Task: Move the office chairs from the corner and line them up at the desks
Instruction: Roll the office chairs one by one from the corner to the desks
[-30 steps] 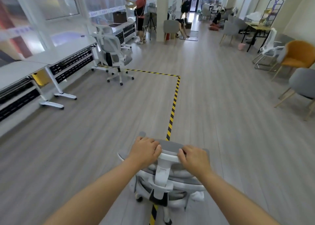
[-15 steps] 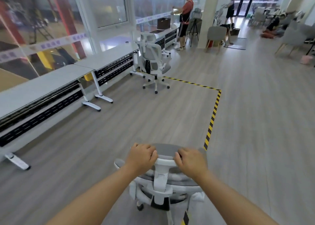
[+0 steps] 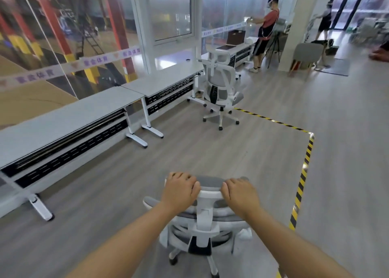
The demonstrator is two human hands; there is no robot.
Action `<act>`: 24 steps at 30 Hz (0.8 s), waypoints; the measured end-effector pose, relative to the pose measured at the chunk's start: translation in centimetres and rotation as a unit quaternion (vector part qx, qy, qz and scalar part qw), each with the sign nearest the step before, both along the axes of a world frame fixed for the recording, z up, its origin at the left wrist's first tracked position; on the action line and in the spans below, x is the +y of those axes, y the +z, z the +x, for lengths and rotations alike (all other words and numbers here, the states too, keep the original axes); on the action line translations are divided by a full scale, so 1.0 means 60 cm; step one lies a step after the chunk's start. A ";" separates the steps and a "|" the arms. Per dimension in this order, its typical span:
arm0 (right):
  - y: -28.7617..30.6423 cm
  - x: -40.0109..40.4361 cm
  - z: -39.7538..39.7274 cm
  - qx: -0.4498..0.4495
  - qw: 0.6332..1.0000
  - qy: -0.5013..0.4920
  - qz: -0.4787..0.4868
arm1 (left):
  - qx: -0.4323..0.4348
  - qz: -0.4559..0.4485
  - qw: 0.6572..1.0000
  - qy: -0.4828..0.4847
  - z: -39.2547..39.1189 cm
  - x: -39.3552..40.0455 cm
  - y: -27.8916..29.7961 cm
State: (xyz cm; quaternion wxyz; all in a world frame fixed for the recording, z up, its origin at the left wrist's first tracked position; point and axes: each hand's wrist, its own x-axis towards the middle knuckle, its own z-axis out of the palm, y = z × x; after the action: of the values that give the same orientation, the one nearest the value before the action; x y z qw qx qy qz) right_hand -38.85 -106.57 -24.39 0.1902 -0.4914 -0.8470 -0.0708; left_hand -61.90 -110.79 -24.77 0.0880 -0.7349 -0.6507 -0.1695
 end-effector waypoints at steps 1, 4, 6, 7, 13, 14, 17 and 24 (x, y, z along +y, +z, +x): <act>-0.001 0.030 -0.027 0.001 1.000 -0.002 -0.011 | -0.002 -0.006 1.000 -0.005 -0.029 0.029 0.002; 0.007 0.112 -0.107 0.007 1.000 -0.004 -0.011 | 0.001 -0.009 1.000 -0.017 -0.113 0.117 0.006; 0.013 0.167 -0.157 0.012 1.000 -0.006 -0.004 | -0.001 0.000 1.000 -0.027 -0.165 0.178 0.006; 0.014 0.194 -0.181 0.013 1.000 -0.012 0.001 | 0.001 0.004 1.000 -0.031 -0.189 0.209 0.006; 0.001 0.365 -0.317 0.007 1.000 -0.023 -0.013 | 0.004 0.012 0.999 -0.032 -0.331 0.389 -0.002; 0.001 0.394 -0.340 0.016 1.000 -0.021 -0.011 | 0.002 0.013 0.999 -0.033 -0.354 0.420 -0.003; -0.001 0.490 -0.409 0.042 0.999 -0.016 -0.004 | 0.003 0.011 0.999 -0.031 -0.424 0.521 -0.004; -0.002 0.690 -0.537 0.061 0.998 -0.017 -0.009 | 0.028 -0.058 0.997 -0.033 -0.548 0.730 0.017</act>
State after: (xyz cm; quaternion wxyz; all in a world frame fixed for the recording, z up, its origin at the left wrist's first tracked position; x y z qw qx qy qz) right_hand -71.05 -65.14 -24.48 0.2353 -0.5109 -0.8260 -0.0363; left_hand -94.81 -67.01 -23.78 0.0576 -0.7642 -0.6323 -0.1137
